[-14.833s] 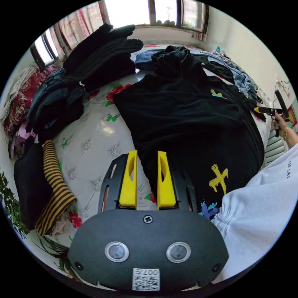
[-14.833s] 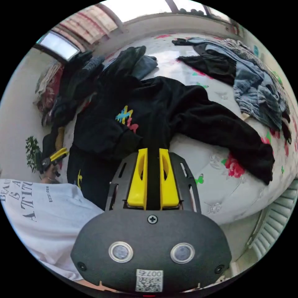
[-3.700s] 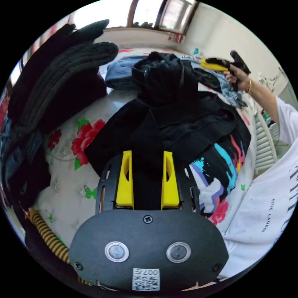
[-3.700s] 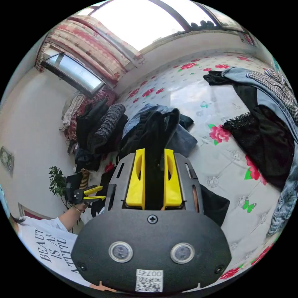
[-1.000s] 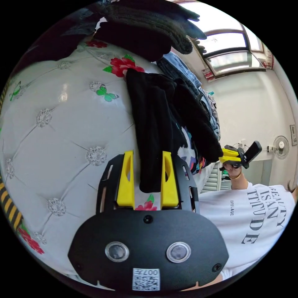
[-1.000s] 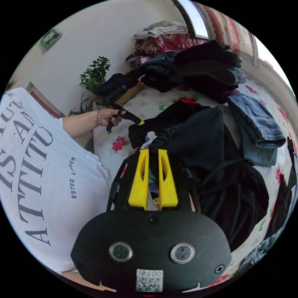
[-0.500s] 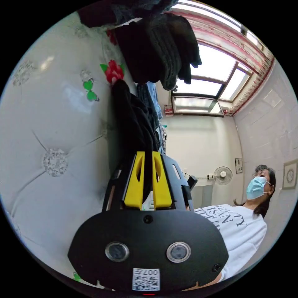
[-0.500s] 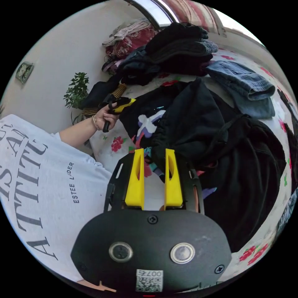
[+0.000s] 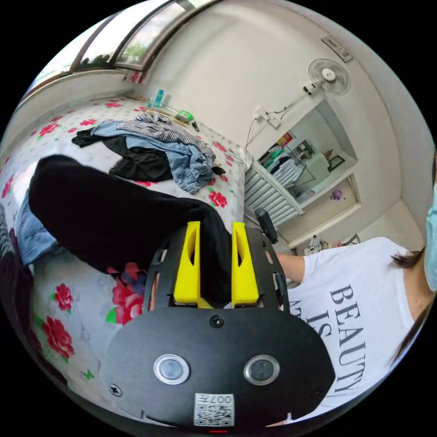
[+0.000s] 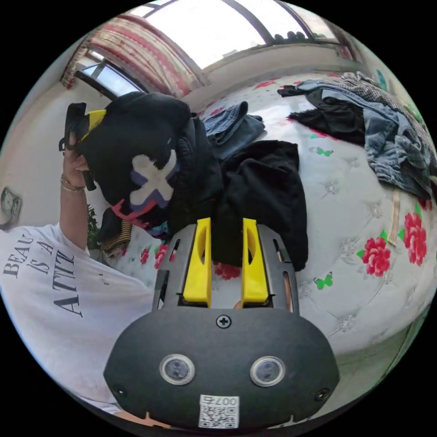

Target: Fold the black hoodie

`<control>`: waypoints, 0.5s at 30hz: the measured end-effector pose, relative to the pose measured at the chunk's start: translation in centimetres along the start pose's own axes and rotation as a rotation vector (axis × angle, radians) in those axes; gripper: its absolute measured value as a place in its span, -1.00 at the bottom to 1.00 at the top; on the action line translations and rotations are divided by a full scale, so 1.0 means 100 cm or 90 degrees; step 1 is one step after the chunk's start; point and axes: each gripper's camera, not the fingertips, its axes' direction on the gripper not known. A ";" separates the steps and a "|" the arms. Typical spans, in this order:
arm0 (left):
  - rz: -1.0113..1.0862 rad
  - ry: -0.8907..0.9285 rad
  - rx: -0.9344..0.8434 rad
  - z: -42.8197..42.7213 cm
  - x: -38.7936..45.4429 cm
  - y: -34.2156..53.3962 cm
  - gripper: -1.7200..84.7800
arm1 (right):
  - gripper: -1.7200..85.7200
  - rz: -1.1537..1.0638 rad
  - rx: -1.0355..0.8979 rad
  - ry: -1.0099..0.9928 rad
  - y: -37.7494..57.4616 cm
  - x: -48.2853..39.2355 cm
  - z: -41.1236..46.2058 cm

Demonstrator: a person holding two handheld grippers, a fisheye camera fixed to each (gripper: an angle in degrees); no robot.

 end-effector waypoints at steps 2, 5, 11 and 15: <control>0.017 0.067 -0.083 0.080 0.014 -0.035 -0.55 | -0.74 0.088 0.038 0.001 0.013 0.046 -0.031; 0.033 0.082 -0.049 0.122 0.030 -0.028 -0.55 | -0.72 0.191 0.112 -0.015 0.033 0.098 -0.079; -0.108 -0.148 -0.003 0.109 -0.018 0.056 -0.58 | -0.68 0.218 0.196 -0.064 0.018 0.151 -0.146; -0.297 -0.135 -0.001 0.104 -0.079 0.124 -0.54 | -0.65 0.186 0.126 -0.098 -0.027 0.165 -0.129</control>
